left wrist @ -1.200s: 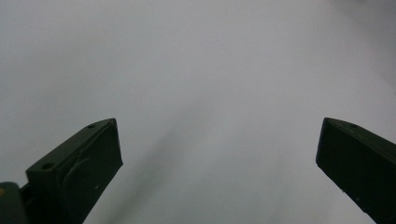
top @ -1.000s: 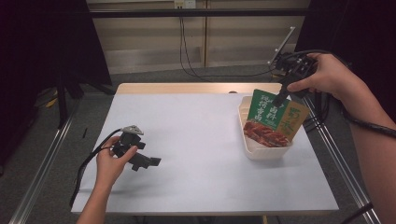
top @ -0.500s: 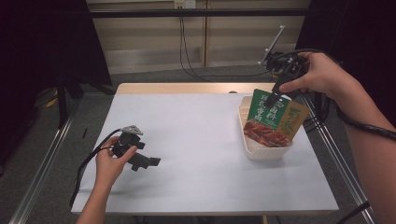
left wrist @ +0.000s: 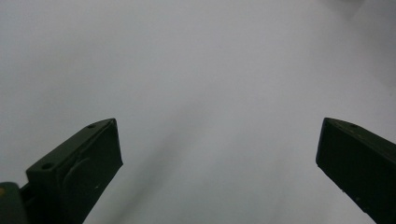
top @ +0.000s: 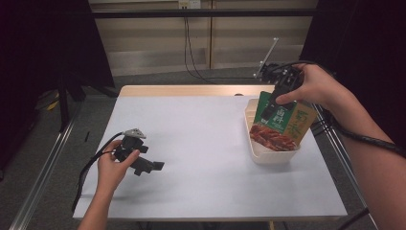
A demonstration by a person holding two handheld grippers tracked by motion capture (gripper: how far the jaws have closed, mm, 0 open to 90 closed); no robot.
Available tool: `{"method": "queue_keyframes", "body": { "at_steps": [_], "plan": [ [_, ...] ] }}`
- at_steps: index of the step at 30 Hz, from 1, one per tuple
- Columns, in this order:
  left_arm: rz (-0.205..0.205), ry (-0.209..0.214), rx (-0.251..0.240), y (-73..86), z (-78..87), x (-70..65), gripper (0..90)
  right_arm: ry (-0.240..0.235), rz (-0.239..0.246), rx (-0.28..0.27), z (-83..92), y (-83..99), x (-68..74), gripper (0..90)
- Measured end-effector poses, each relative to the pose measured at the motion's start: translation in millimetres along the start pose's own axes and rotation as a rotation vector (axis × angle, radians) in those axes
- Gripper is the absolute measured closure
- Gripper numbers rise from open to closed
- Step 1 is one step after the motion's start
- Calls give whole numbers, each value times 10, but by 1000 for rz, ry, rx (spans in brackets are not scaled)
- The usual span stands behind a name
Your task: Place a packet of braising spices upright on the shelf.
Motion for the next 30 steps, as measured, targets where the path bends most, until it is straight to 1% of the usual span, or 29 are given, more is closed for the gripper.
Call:
{"method": "queue_keyframes", "body": {
  "at_steps": [8,9,12,15,17,18,20,23,30],
  "plan": [
    [-4,2,4,4,1,1,0,-8,20,-8,-139,-45,49,226],
    [-3,3,4,4,-1,-1,0,-9,28,-11,-159,-50,50,226],
    [-5,0,2,2,3,2,0,-13,27,-12,-209,-67,77,222],
    [-3,-4,-1,3,5,4,0,-15,40,-20,-254,-85,100,219],
    [-6,-1,6,8,6,2,0,-16,49,-26,-286,-98,114,219],
    [-7,-2,6,8,3,0,0,-18,45,-27,-307,-103,127,215],
    [-6,1,5,9,-5,-5,0,-20,61,-17,-350,-111,142,212],
    [-8,2,7,10,-6,-4,0,-27,61,-12,-413,-128,174,211],
    [-12,0,5,10,2,-4,0,-43,82,-22,-561,-173,233,209]
  ]
}}
Point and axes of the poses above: each handheld gripper's, and its own axes: z roughly backward along the jaws, y roughly out of its underside, x roughly to its left, the point moved 5 cm from there along -z, roughly forward along the jaws, and after that the axes turned 5 degrees about z, right-handed, at the moved point
